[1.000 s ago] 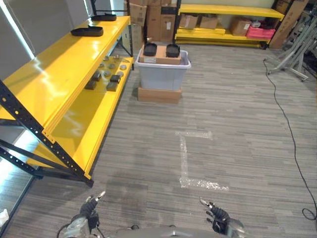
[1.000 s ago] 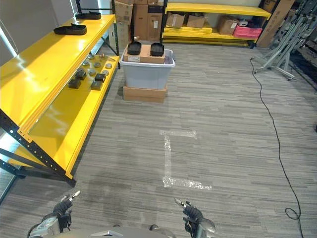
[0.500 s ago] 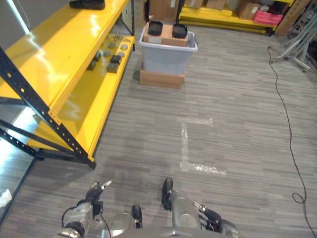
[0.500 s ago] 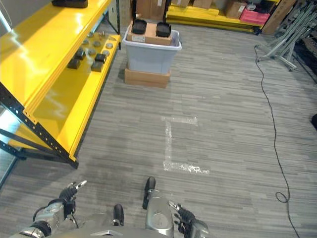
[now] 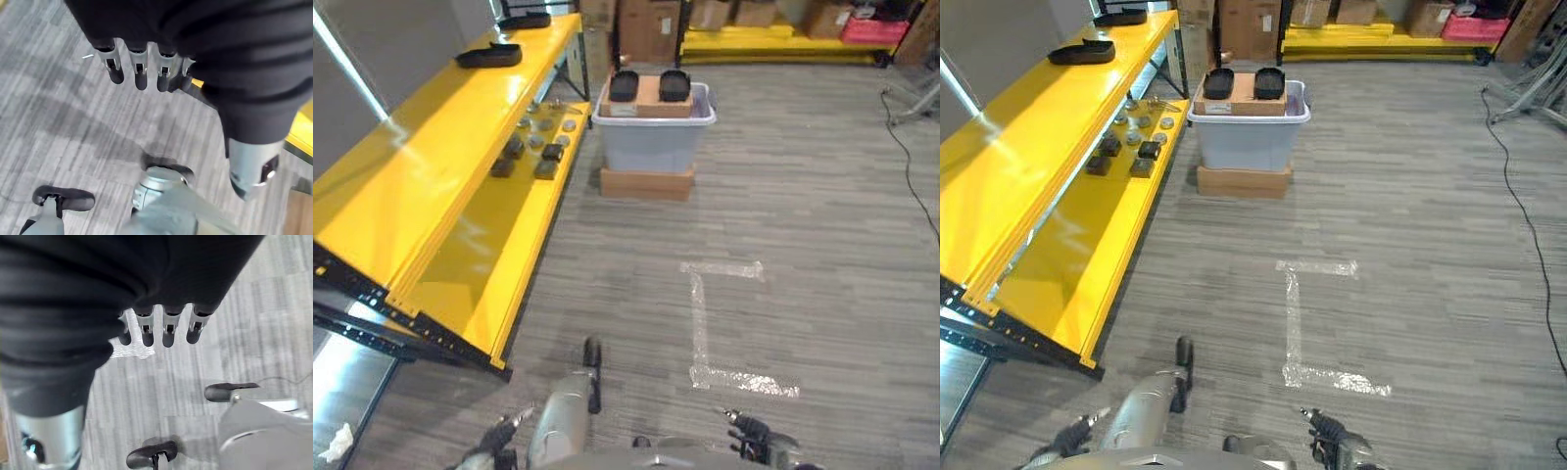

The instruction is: Move parts from the plastic box to the shelf.

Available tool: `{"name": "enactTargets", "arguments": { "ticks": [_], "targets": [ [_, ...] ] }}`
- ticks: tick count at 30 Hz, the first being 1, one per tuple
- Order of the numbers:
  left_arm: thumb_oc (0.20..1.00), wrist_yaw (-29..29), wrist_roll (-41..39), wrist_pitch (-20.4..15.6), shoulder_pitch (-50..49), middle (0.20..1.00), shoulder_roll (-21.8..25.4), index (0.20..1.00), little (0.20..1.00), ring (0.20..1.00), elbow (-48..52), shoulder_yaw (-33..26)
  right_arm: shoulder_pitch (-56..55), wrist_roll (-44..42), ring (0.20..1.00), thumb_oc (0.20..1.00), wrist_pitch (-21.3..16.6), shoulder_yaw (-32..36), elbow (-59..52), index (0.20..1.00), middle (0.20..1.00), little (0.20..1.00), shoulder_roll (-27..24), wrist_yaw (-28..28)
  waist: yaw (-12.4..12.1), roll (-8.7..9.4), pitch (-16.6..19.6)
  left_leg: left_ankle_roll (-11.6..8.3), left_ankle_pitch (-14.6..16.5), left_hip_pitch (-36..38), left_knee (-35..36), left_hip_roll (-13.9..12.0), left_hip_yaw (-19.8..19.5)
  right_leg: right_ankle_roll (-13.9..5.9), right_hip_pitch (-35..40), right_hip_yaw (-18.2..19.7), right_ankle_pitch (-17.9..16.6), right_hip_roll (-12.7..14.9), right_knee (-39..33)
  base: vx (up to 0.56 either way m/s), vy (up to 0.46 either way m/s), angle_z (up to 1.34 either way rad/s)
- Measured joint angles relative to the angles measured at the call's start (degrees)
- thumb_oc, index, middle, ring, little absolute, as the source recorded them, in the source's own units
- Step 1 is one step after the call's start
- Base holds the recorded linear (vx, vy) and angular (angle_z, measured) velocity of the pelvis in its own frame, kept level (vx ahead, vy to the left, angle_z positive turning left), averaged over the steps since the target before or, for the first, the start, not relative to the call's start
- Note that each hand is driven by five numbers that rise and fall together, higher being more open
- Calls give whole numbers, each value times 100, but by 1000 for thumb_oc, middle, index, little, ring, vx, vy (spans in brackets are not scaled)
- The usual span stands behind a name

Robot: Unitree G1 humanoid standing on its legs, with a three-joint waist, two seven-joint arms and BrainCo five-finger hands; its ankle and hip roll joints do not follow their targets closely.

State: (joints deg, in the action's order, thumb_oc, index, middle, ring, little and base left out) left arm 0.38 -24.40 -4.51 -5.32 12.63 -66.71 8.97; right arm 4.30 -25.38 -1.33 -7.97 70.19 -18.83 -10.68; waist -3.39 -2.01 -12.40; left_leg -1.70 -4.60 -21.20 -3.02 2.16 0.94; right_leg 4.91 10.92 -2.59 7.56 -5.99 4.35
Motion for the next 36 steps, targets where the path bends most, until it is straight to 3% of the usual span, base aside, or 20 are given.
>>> {"name": "enactTargets", "arguments": {
  "ticks": [1, 3, 4, 5, 7, 9, 11, 14, 16, 19, 22, 23, 24, 25, 26, 27, 29, 30, 32, 36],
  "targets": [
    [1000, 38, 23, -9, -66, 1000, 2, 1000, 1000, 1000, -3, -13, 80, -8, 1000, 1000, -5, -114, 17, 1000, 1000, 1000, -47, 6, -176, 52, -1, 121, 18, 251, 109, 143, -274, -116, 114, 196, 78, 25, -136, 418, 160, -82],
    [1000, 78, 113, -10, -84, 1000, 16, 1000, 1000, 1000, -19, -61, 32, -84, 1000, 1000, -55, -251, 54, 1000, 1000, 1000, -14, 93, -227, 328, 77, 402, 82, 596, -98, 516, -153, -240, 369, 311, 144, 227, -329, 329, 174, -70],
    [1000, 68, 113, -13, -39, 1000, -22, 1000, 1000, 1000, -34, -48, 54, -156, 1000, 1000, -69, -258, 55, 1000, 1000, 1000, -40, 121, -210, 135, 97, 647, 17, 1240, -11, 392, 8, -481, 194, 131, 294, -32, 458, 256, 162, -47],
    [1000, 66, 114, -42, -25, 1000, 20, 1000, 1000, 1000, -80, -38, 44, -164, 1000, 1000, -74, -257, 35, 1000, 1000, 1000, 31, 143, -167, -18, 109, 938, -565, 1622, 364, 195, -39, -657, -90, -155, 506, -139, 1402, 387, 210, -42],
    [1000, 75, 104, -149, 304, 1000, 232, 1000, 1000, 1000, -190, -24, -6, -175, 1000, 1000, -63, -278, 22, 1000, 1000, 1000, 312, 125, -87, 331, 32, 1070, -255, 1917, 391, 443, -81, -830, -1132, -612, 727, 465, 3677, 351, 140, -15],
    [1000, 81, 83, -298, 595, 1000, 199, 1000, 1000, 1000, -204, 111, -30, -145, 1000, 1000, 0, -303, 43, 1000, 1000, 1000, 394, 128, -31, 294, -19, 972, -67, 2261, 368, 510, 16, -873, -1907, -870, 768, 1096, 4669, 371, -12, -5],
    [1000, 92, 54, -446, 658, 1000, 222, 1000, 1000, 1000, -116, 127, -67, -118, 1000, 1000, 31, -306, 27, 1000, 1000, 1000, 482, 129, -19, 214, -18, 825, 56, 2459, 508, 491, 27, -884, -2247, -931, 754, 1279, 3836, 369, -95, -3],
    [1000, 98, -32, -396, 814, 1000, 315, 1000, 1000, 1000, 59, 108, -166, -114, 1000, 1000, 94, -252, 37, 1000, 1000, 1000, 448, 137, 49, 165, -46, 627, 403, 2683, 539, 499, -89, -888, -2324, -1062, 486, 1171, 1727, 467, -126, 8],
    [1000, 185, -198, -241, 961, 1000, 342, 1000, 1000, 1000, -22, -40, -234, 2, 1000, 1000, 174, -166, 54, 1000, 1000, 1000, 434, 136, 298, 182, -57, 672, 675, 2851, 477, 615, -325, -912, -2490, -838, -341, 865, 421, 483, -120, 39],
    [1000, 206, -262, -227, 1015, 1000, 277, 1000, 1000, 1000, 11, -37, -263, 109, 1000, 1000, 284, 27, 102, 1000, 1000, 1000, 421, 142, 497, 199, -96, 596, 941, 3210, 520, 732, -556, -708, -2599, -886, -937, 720, 498, 446, -139, 54],
    [1000, 304, -332, -175, 875, 1000, 97, 1000, 1000, 1000, 41, -38, -410, 281, 1000, 1000, 428, 45, 331, 1000, 1000, 1000, 421, 140, 631, 123, 18, 531, 1333, 3636, 137, 804, -781, -170, -2253, -729, -1192, 378, 573, 340, -156, 48],
    [1000, 309, -349, -146, 895, 1000, 35, 1000, 1000, 1000, 23, -38, -407, 311, 1000, 1000, 431, 99, 335, 1000, 1000, 1000, 416, 140, 632, 140, -29, 515, 1358, 3499, -300, 865, -670, 16, -2144, -712, -1205, 407, 539, 424, -249, 55],
    [1000, 302, -351, -111, 886, 1000, -114, 1000, 1000, 1000, 32, -161, -330, 323, 1000, 1000, 390, 257, 328, 1000, 1000, 1000, 400, 149, 602, 306, -93, 189, 1135, 1876, -3343, 986, -53, 235, -1866, -561, -1039, 584, 355, 338, -176, 43],
    [1000, 297, -350, -78, 894, 1000, -156, 1000, 1000, 1000, 47, -159, -342, 324, 1000, 1000, 381, 258, 357, 1000, 1000, 1000, 360, 152, 461, 348, -118, -29, 788, 1081, -4598, 850, 245, 265, -1691, -535, -1011, 577, 224, 466, -111, 16],
    [1000, 297, -349, -18, 886, 1000, -152, 1000, 1000, 1000, 49, -161, -285, 317, 1000, 1000, 370, 257, 372, 1000, 1000, 1000, 338, 176, 283, 386, -136, 14, 834, 549, -5181, 643, 390, 296, -1483, -527, -982, 568, 68, 405, -2, -23],
    [1000, 285, -330, 80, 779, 1000, -86, 1000, 1000, 1000, 34, -211, -279, 279, 1000, 1000, 268, 253, 312, 1000, 1000, 1000, 322, 218, 204, 481, -164, 45, 911, 226, -4891, 277, 446, 227, -1118, -591, -849, 526, -162, 531, 78, -18],
    [1000, 261, -169, 162, 603, 1000, 7, 1000, 1000, 1000, -9, -194, -217, 240, 1000, 1000, 110, 232, 226, 1000, 1000, 1000, 248, 220, 188, 496, -179, 104, 904, 193, -3115, -215, 490, 175, -708, -633, -719, 405, -322, 489, 129, -2],
    [1000, 235, -65, 78, 411, 1000, -23, 1000, 1000, 1000, -37, -89, -143, 253, 1000, 1000, 37, 133, 14, 1000, 1000, 1000, 118, 260, 177, 402, -138, -197, 673, 247, -1384, -297, 316, -30, -608, -491, -560, 298, -424, 459, 84, -25],
    [1000, 180, -10, -22, 286, 1000, -177, 1000, 1000, 1000, -64, -104, 135, 288, 1000, 1000, -65, 114, 49, 1000, 1000, 1000, -43, 260, 13, 161, -351, -286, 137, 496, 446, -236, -25, 38, -225, -211, -607, 157, -656, 404, 103, -55],
    [1000, 201, 213, -22, 21, 1000, -193, 1000, 1000, 1000, -221, -166, 271, 253, 1000, 1000, -131, -110, 58, 1000, 1000, 1000, -110, 267, -251, 98, -339, 131, -40, 952, 126, 129, -347, -146, 474, 294, -161, 163, -802, 325, 128, -86]
  ]
}}
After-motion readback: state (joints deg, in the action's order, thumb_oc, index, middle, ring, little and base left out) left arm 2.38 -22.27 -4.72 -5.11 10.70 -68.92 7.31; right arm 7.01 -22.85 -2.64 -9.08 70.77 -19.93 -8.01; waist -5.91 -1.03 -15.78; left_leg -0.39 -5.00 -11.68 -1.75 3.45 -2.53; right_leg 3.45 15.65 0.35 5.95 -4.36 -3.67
